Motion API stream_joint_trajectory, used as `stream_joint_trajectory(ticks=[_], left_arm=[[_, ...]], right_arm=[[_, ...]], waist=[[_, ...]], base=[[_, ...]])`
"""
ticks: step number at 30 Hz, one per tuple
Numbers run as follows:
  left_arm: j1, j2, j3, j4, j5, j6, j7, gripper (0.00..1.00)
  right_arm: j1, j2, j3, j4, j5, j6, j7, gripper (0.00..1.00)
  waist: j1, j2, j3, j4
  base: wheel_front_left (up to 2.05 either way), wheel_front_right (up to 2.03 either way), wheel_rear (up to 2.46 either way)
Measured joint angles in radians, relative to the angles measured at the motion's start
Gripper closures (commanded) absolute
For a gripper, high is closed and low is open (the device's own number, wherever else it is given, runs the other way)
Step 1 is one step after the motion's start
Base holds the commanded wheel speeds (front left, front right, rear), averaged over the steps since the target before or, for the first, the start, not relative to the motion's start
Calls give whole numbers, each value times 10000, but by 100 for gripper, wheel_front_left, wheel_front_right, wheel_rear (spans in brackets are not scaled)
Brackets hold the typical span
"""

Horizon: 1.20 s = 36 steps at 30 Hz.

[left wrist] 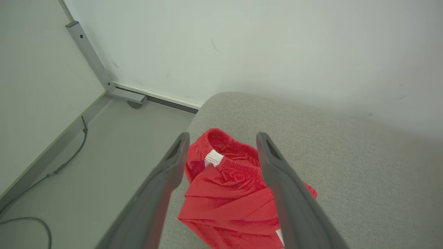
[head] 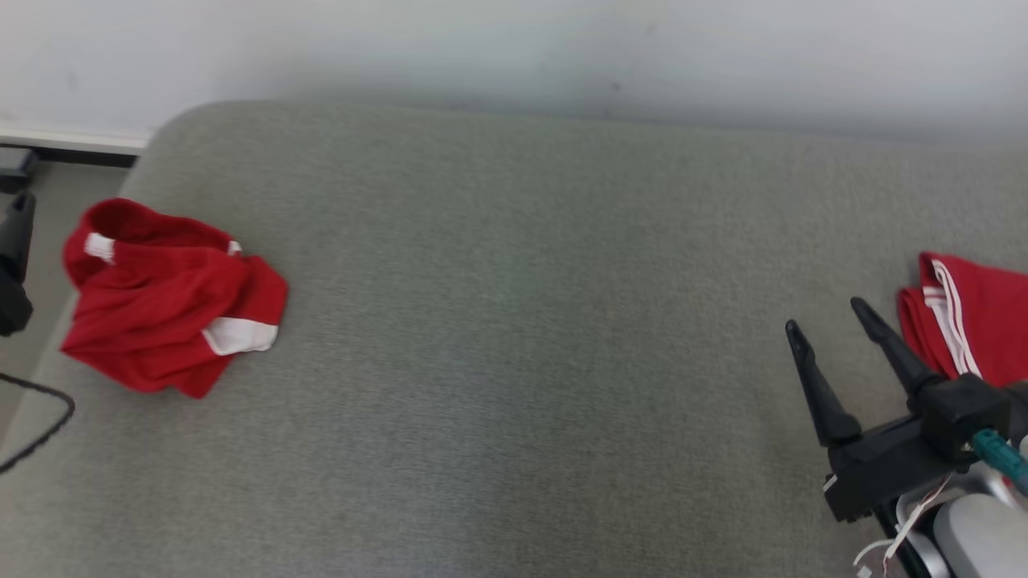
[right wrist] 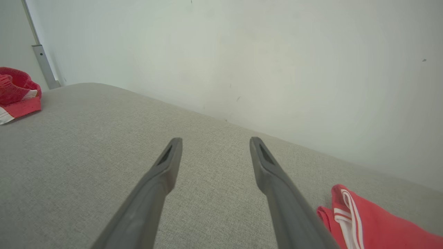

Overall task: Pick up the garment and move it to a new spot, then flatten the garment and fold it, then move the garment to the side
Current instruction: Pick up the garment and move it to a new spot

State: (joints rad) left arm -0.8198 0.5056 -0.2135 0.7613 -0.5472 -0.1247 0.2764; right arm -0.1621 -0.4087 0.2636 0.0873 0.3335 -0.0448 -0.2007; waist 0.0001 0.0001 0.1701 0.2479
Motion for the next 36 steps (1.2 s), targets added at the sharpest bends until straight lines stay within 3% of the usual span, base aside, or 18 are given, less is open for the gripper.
stream_joint_trajectory(ticks=[7,15,24,33,34,35,36], left_arm=[[-725,-173,-627,719,-621,0,1356,0],[-1132,-420,-1243,1741,-869,0,2777,0],[-1341,-462,-2042,2266,-786,0,4171,0],[-1488,-665,-2044,2592,-1227,0,4807,0],[-1490,-683,-2088,2591,-1243,0,4809,51],[-1496,-675,-2173,2569,-1243,0,4803,63],[-1499,-660,-2224,2545,-1243,0,4796,100]], right_arm=[[-299,-447,-272,-328,-33,6,247,0],[-363,-562,-318,-512,-98,-6,485,0],[-513,-570,-242,-617,-132,-6,700,0],[-686,-568,-84,-844,-234,-4,955,0],[-683,-577,-105,-842,-234,-4,957,0],[-682,-593,-119,-842,-234,-6,963,0],[-682,-598,-127,-832,-234,-6,965,0]], waist=[[1,0,948,-589],[2,1,1757,-806],[0,1,1892,-709],[0,0,2023,-811],[0,0,2036,-818],[0,1,2043,-820],[0,0,2044,-819]], base=[[0,0,0],[0,0,0],[0,0,0],[0,0,0],[0,0,0],[0,0,0],[0,0,0]])
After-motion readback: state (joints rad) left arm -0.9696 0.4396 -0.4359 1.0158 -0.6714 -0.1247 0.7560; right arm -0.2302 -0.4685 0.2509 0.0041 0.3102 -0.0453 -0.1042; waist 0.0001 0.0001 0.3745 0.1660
